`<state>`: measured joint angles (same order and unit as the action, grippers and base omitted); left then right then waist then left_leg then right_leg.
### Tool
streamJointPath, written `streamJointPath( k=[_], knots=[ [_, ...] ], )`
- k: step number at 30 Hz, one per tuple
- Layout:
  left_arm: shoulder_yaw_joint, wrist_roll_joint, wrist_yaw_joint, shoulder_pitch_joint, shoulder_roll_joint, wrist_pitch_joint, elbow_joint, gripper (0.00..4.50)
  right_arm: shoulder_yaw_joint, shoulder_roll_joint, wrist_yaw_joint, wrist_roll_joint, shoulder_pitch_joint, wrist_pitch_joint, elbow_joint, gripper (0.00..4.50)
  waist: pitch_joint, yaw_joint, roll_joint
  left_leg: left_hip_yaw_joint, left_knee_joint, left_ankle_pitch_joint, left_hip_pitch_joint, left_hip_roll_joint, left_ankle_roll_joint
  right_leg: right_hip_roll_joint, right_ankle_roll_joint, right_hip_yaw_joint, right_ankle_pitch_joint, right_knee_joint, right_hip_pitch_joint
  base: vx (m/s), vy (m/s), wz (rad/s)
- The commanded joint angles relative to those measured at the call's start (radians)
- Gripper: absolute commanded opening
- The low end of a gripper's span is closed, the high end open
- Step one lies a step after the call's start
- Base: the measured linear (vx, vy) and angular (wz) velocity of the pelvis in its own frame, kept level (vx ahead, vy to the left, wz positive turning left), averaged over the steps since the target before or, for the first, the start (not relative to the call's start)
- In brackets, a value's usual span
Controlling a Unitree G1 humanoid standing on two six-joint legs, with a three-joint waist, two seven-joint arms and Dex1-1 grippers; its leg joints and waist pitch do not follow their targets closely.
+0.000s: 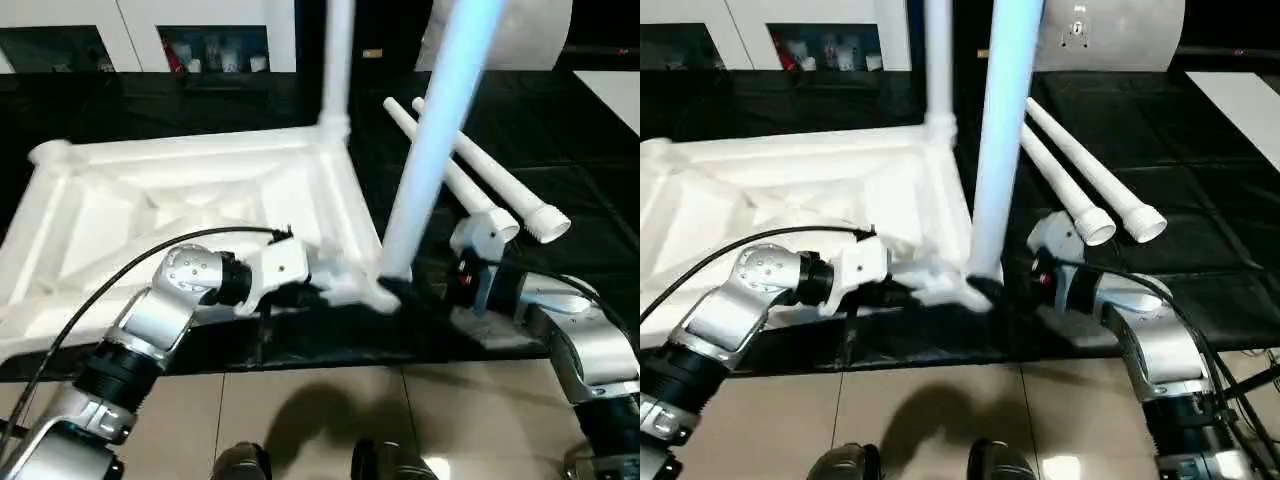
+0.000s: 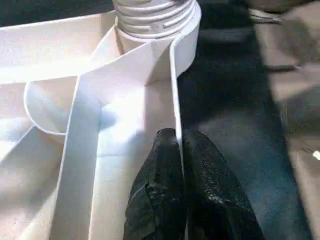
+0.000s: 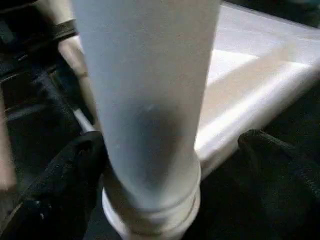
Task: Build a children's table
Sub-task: Rotate leg to tighten
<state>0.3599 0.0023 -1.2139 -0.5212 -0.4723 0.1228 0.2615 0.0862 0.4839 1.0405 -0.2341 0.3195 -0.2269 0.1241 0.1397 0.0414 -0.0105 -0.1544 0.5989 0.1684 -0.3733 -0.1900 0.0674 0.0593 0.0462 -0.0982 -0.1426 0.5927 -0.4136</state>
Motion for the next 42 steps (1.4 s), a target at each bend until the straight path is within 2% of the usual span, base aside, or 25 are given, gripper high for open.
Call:
streamJointPath(
  k=[1,2,3,7,8,10,13,20,28,33,34,35,37,38,40,41,42],
  knots=[
    [0.025,-0.010,-0.057,-0.037,-0.010,-0.057,-0.017,0.00,0.016,0.020,0.053,-0.002,0.018,0.019,0.012,4.48,-0.095,-0.001,-0.002,0.002,-0.061,0.210,0.009,-0.029,-0.092,0.076,0.157,0.054,-0.384,-0.086,0.067,0.000,0.000,0.00],
    [0.030,-0.007,-0.075,-0.045,-0.020,-0.074,-0.006,0.00,0.032,0.034,0.095,-0.006,0.019,0.033,0.016,4.48,-0.096,-0.002,0.001,0.002,-0.061,0.208,0.008,-0.029,-0.091,0.075,0.154,0.054,-0.388,-0.087,0.067,0.000,0.000,0.00],
    [0.032,-0.004,-0.089,-0.051,-0.028,-0.088,0.005,0.00,0.048,0.045,0.124,-0.006,0.021,0.041,0.019,4.48,-0.095,-0.001,-0.001,0.002,-0.061,0.207,0.009,-0.029,-0.092,0.075,0.151,0.053,-0.395,-0.088,0.067,0.000,0.000,0.00],
    [0.030,-0.006,-0.109,-0.062,-0.035,-0.106,0.020,0.00,0.077,0.060,0.160,0.007,0.030,0.056,0.031,4.12,-0.097,-0.002,0.001,0.002,-0.061,0.195,0.007,-0.030,-0.093,0.075,0.159,0.054,-0.376,-0.084,0.068,0.000,0.000,0.00],
    [0.029,-0.006,-0.112,-0.064,-0.036,-0.108,0.023,0.00,0.080,0.060,0.170,0.004,0.032,0.055,0.033,4.12,-0.100,-0.002,0.005,0.001,-0.059,0.181,0.006,-0.029,-0.095,0.076,0.163,0.054,-0.366,-0.081,0.070,0.000,0.000,0.00],
    [0.030,-0.008,-0.115,-0.068,-0.035,-0.114,0.029,0.00,0.084,0.062,0.186,0.002,0.036,0.053,0.035,3.77,-0.100,-0.001,0.003,0.001,-0.058,0.179,0.005,-0.030,-0.097,0.077,0.163,0.055,-0.368,-0.082,0.070,0.000,0.000,0.00],
    [0.031,-0.010,-0.118,-0.070,-0.036,-0.122,0.035,0.00,0.089,0.067,0.200,0.001,0.038,0.056,0.036,3.60,-0.099,0.000,0.004,0.001,-0.058,0.178,0.005,-0.030,-0.097,0.076,0.158,0.054,-0.378,-0.082,0.069,0.000,0.000,0.00],
    [0.031,-0.011,-0.123,-0.069,-0.034,-0.131,0.042,0.00,0.099,0.065,0.212,-0.007,0.047,0.052,0.047,2.87,-0.100,0.000,0.005,0.000,-0.059,0.179,0.007,-0.030,-0.094,0.075,0.149,0.054,-0.398,-0.085,0.067,0.000,0.000,0.00],
    [0.029,-0.011,-0.119,-0.068,-0.034,-0.129,0.045,0.00,0.108,0.058,0.232,-0.019,0.027,0.027,0.028,2.70,-0.102,0.002,0.006,0.000,-0.058,0.172,0.007,-0.030,-0.096,0.075,0.150,0.053,-0.390,-0.084,0.068,0.000,0.000,0.00],
    [0.005,-0.014,-0.041,-0.061,0.003,-0.028,0.009,0.00,0.091,-0.001,0.155,-0.050,0.001,-0.030,-0.013,2.68,-0.102,0.003,0.006,0.000,-0.059,0.174,0.007,-0.031,-0.090,0.076,0.150,0.052,-0.401,-0.084,0.067,0.000,0.000,0.00],
    [-0.004,-0.016,-0.011,-0.060,0.019,0.002,-0.003,0.00,0.093,-0.021,0.111,-0.045,-0.001,-0.071,-0.023,2.68,-0.098,0.001,-0.001,0.001,-0.060,0.187,0.009,-0.030,-0.082,0.075,0.147,0.051,-0.420,-0.086,0.064,0.000,0.000,0.00],
    [-0.010,-0.018,0.014,-0.059,0.034,0.024,-0.014,0.00,0.097,-0.038,0.073,-0.039,-0.002,-0.115,-0.031,2.67,-0.096,-0.003,0.004,0.002,-0.059,0.205,0.011,-0.025,-0.071,0.074,0.131,0.048,-0.465,-0.094,0.065,0.000,0.000,0.00],
    [-0.023,-0.020,0.070,-0.058,0.070,0.081,-0.037,0.00,0.110,-0.080,-0.011,0.000,-0.002,-0.139,-0.033,2.67,-0.095,-0.005,0.004,0.001,-0.060,0.209,0.012,-0.027,-0.062,0.074,0.127,0.048,-0.475,-0.092,0.064,0.000,0.000,0.00],
    [-0.034,-0.016,0.143,-0.058,0.119,0.143,-0.063,0.00,0.112,-0.155,-0.146,0.044,0.006,-0.183,-0.023,2.67,-0.088,-0.013,0.004,0.003,-0.059,0.239,0.016,-0.024,-0.046,0.074,0.106,0.044,-0.544,-0.104,0.058,0.000,0.000,0.00],
    [-0.041,-0.009,0.196,-0.061,0.157,0.182,-0.078,0.00,0.098,-0.219,-0.238,0.052,0.016,-0.207,-0.014,2.66,-0.088,-0.024,0.006,0.007,-0.060,0.250,0.014,-0.019,-0.029,0.076,0.078,0.037,-0.584,-0.110,0.061,0.000,0.000,0.00],
    [-0.049,-0.002,0.267,-0.067,0.209,0.236,-0.099,0.00,0.073,-0.309,-0.364,0.062,0.033,-0.244,-0.003,2.66,-0.089,-0.033,0.006,0.008,-0.058,0.250,0.013,-0.017,-0.028,0.077,0.075,0.036,-0.582,-0.112,0.060,0.000,0.000,0.00],
    [-0.049,-0.002,0.267,-0.067,0.209,0.236,-0.099,0.00,0.073,-0.309,-0.364,0.062,0.033,-0.244,-0.003,2.66,-0.089,-0.037,0.006,0.009,-0.058,0.249,0.013,-0.017,-0.027,0.076,0.075,0.035,-0.578,-0.111,0.059,0.000,0.000,0.00]
  ],
)
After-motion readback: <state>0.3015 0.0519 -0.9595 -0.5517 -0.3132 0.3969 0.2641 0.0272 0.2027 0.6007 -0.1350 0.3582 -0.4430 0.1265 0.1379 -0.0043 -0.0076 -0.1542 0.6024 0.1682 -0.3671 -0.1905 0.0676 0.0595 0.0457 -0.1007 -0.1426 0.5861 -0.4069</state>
